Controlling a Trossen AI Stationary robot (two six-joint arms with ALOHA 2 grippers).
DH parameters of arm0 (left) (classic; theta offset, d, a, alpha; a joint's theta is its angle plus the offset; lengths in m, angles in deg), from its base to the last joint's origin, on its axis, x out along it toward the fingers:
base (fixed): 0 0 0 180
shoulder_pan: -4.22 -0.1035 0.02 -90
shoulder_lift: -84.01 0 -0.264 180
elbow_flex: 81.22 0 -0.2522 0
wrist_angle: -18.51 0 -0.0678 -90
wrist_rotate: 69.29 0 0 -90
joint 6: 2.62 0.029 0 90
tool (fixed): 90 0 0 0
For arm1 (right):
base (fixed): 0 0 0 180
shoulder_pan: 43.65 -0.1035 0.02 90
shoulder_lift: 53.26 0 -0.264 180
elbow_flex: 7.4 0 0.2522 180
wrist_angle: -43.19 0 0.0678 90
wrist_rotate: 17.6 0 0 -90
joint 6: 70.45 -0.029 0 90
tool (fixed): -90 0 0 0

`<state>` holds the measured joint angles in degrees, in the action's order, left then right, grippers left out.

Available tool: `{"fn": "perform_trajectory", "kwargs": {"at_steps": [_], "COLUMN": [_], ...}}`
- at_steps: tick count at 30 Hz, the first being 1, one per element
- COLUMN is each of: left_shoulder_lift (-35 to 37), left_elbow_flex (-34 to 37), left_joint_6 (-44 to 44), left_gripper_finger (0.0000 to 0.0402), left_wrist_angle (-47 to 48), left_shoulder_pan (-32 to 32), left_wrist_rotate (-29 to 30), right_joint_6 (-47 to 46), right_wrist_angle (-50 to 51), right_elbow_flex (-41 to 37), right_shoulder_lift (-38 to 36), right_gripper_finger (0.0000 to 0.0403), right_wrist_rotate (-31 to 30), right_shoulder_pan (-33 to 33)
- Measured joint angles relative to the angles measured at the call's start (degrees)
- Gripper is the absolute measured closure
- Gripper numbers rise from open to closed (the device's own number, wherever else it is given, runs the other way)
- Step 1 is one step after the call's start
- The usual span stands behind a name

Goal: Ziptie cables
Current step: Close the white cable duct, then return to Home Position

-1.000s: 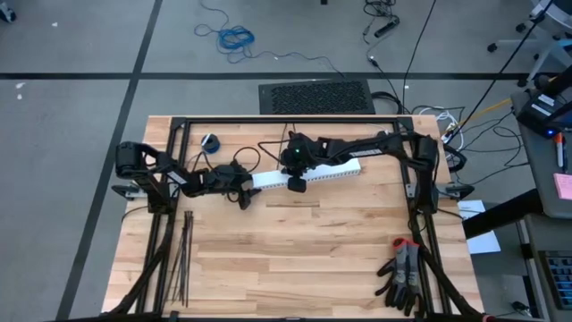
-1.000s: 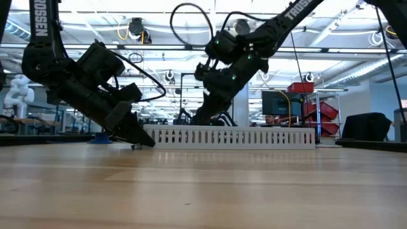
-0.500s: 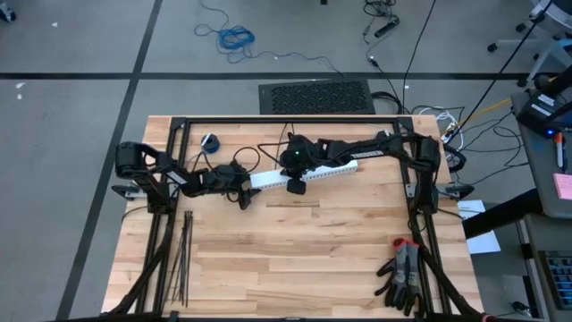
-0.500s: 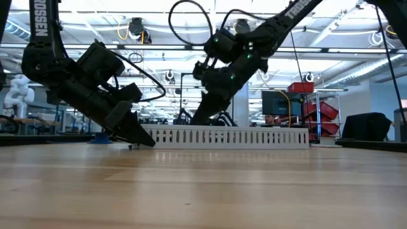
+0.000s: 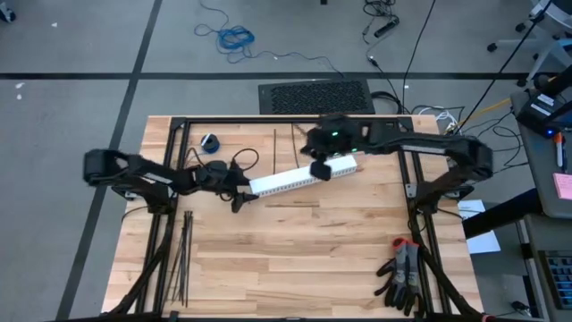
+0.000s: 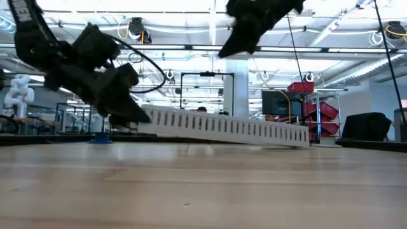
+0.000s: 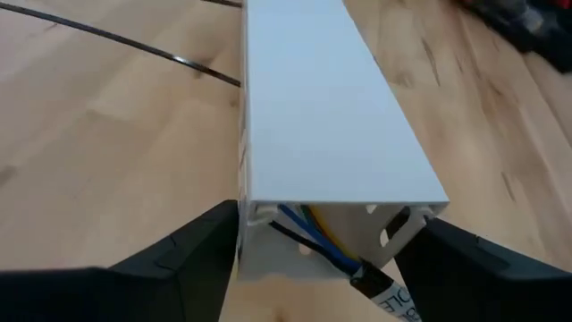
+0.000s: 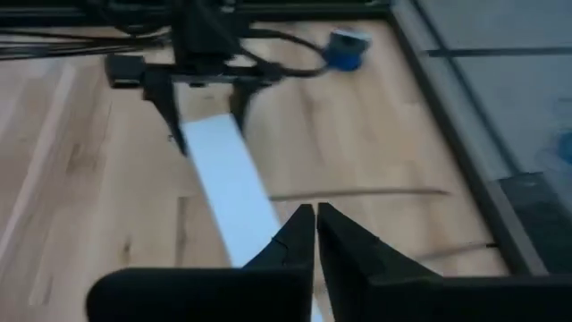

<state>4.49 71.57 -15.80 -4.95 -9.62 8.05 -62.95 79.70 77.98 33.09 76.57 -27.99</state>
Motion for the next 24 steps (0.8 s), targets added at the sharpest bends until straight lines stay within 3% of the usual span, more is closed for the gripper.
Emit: {"fn": "perform_trajectory", "kwargs": {"at_steps": [2, 6, 9, 16, 20, 24], "left_shoulder_lift": [4.54, 12.04, 13.64, 8.55, 11.45, 17.64], "left_elbow_flex": [0.00, -0.04, -0.04, -0.04, -0.04, -0.13], "left_joint_6": [1.01, 3.91, 4.71, 1.49, -1.91, -3.89], "left_gripper_finger": [0.0125, 0.0125, 0.0125, 0.0125, 0.0125, 0.0125], "left_wrist_angle": [5.26, 16.73, 22.56, 21.65, 14.17, 13.30], "left_shoulder_pan": [0.02, 0.00, 0.00, 0.06, 1.54, 3.51], "left_wrist_rotate": [0.60, 4.90, 7.80, 6.41, -0.78, -2.44], "right_joint_6": [0.51, -0.50, -2.08, -0.98, -1.43, -4.65], "right_wrist_angle": [3.77, 12.94, 12.87, -12.82, -18.01, -18.03], "right_elbow_flex": [0.06, -0.13, -4.56, -20.58, -26.25, -29.59], "right_shoulder_lift": [-3.43, -6.63, -6.46, -2.58, 1.21, 2.63], "right_gripper_finger": [0.0381, 0.0339, 0.0298, 0.0223, 0.0222, 0.0235], "right_wrist_rotate": [-3.09, -14.77, -19.37, -19.26, -18.21, -14.16], "right_shoulder_pan": [0.58, 2.31, 3.73, 8.22, 12.00, 13.51]}}
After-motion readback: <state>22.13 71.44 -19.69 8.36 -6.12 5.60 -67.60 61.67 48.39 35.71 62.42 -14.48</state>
